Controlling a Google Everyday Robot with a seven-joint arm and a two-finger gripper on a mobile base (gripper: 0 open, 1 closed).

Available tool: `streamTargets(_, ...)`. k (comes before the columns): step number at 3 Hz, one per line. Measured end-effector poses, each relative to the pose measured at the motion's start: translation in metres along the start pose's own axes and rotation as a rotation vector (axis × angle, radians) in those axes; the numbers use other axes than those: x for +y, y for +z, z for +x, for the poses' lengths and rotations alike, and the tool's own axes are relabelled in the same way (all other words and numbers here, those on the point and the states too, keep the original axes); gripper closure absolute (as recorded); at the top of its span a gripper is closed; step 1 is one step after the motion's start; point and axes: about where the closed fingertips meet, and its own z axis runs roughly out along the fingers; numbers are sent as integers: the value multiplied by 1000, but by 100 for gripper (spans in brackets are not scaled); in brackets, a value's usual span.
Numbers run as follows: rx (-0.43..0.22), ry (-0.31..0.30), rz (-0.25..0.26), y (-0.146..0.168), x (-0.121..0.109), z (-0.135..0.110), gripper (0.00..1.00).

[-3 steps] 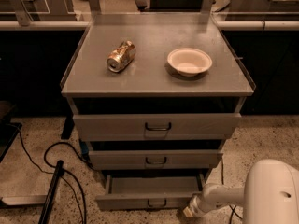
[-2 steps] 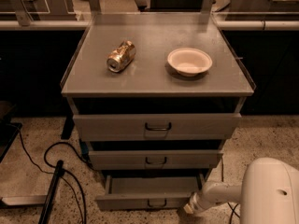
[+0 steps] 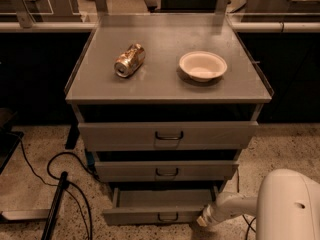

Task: Close bottom drawer

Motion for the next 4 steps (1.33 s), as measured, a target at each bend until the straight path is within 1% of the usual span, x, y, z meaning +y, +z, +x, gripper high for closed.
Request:
streamTargets(2, 0, 0, 0, 0, 0, 0, 34)
streamTargets(3, 0, 0, 0, 0, 0, 0, 11)
streamTargets(4, 0, 0, 0, 0, 0, 0, 0)
